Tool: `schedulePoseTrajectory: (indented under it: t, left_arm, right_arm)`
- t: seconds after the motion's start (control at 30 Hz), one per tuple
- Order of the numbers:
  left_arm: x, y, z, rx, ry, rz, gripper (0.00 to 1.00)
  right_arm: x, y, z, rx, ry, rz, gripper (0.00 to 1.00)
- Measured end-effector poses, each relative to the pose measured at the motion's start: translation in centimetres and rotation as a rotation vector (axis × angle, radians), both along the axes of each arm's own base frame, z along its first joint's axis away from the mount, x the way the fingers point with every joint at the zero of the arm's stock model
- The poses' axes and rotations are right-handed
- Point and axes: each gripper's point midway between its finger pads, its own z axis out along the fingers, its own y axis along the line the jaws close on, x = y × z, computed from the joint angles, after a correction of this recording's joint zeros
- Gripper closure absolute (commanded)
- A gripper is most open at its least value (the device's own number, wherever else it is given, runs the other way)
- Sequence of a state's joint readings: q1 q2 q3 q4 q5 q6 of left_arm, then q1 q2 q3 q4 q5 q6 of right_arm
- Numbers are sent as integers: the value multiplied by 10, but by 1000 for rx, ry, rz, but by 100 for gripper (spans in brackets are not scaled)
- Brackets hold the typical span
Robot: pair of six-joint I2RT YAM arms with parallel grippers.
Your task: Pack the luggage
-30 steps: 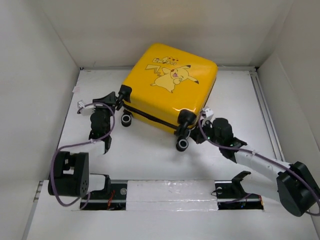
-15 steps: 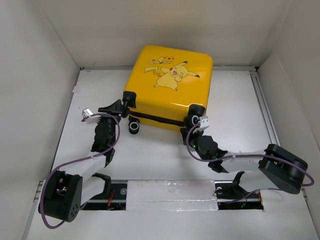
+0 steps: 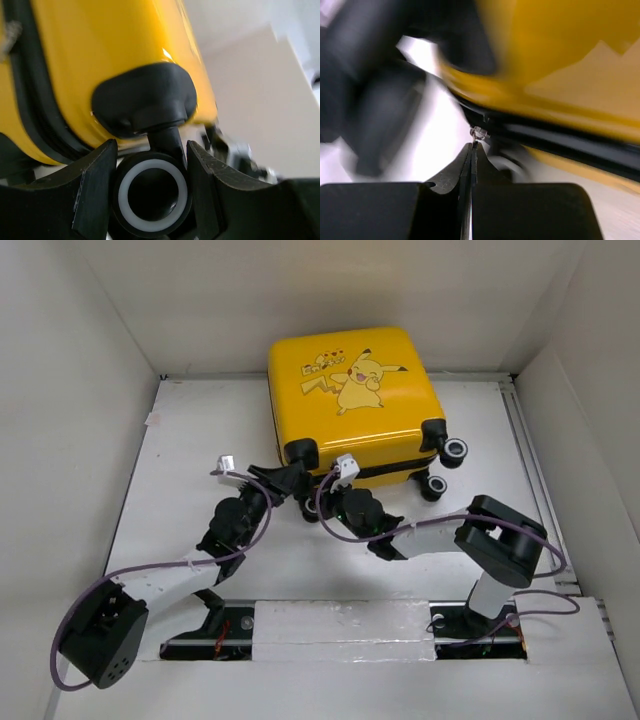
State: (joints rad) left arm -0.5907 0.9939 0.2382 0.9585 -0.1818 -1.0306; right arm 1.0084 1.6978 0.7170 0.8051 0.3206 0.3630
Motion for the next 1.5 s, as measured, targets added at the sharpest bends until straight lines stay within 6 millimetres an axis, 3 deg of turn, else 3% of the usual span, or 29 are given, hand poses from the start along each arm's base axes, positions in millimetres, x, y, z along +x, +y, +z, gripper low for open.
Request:
schedulePoseTrajectory:
  t: [0.07, 0.3, 0.43, 0.47, 0.57, 0.6, 0.7, 0.8, 0.87, 0.97, 1.17, 1.23, 1.27, 1.3, 1.4, 1.43, 1.5]
  left_arm:
    - [-14, -23, -1, 13, 3, -95, 100]
    - [-13, -26, 3, 61, -6, -11, 100]
    - [-14, -31, 3, 104, -4, 22, 100]
    - [-16, -38, 6, 113, -5, 3, 74]
    - [-26, -60, 9, 179, 3, -87, 31]
    - [-32, -68, 12, 201, 3, -129, 21]
    - [-48, -80, 22, 258, -3, -217, 18]
    - [-57, -72, 33, 298, -1, -233, 25]
    - [-61, -65, 42, 312, -4, -230, 45]
    - [-68, -63, 40, 349, 6, -263, 45]
    - [-85, -86, -3, 500, 114, -447, 38]
    - [-87, -95, -12, 538, 142, -493, 40]
    - [-88, -100, -16, 549, 151, -517, 44]
    - [-90, -105, -18, 554, 154, -538, 57]
    - [-94, -114, -19, 549, 145, -584, 78]
    - [-94, -118, -20, 548, 149, -597, 97]
    - [-93, -127, -22, 549, 160, -624, 100]
  right_arm:
    - [-9, 11, -1, 11, 3, 57, 100]
    - [-11, 19, 3, 75, 4, 93, 100]
    - [-12, 13, 0, 101, 3, 84, 100]
    - [-14, 7, 0, 103, 4, 79, 100]
    - [-22, -14, 1, 108, 14, 71, 100]
    - [-28, -19, 2, 113, 20, 82, 100]
    - [-43, -31, 1, 118, 40, 120, 100]
    - [-55, -36, 3, 115, 55, 154, 100]
    - [-59, -39, 3, 110, 62, 166, 100]
    - [-64, -45, 4, 102, 74, 185, 100]
    - [-67, -56, 5, 71, 95, 222, 100]
    - [-67, -59, 5, 64, 96, 235, 100]
    - [-67, -61, 5, 58, 98, 240, 100]
    - [-67, -62, 6, 54, 98, 244, 100]
    - [-66, -70, 5, 41, 109, 238, 100]
    - [-65, -73, 6, 39, 111, 230, 100]
    - [-64, -81, 4, 38, 119, 211, 100]
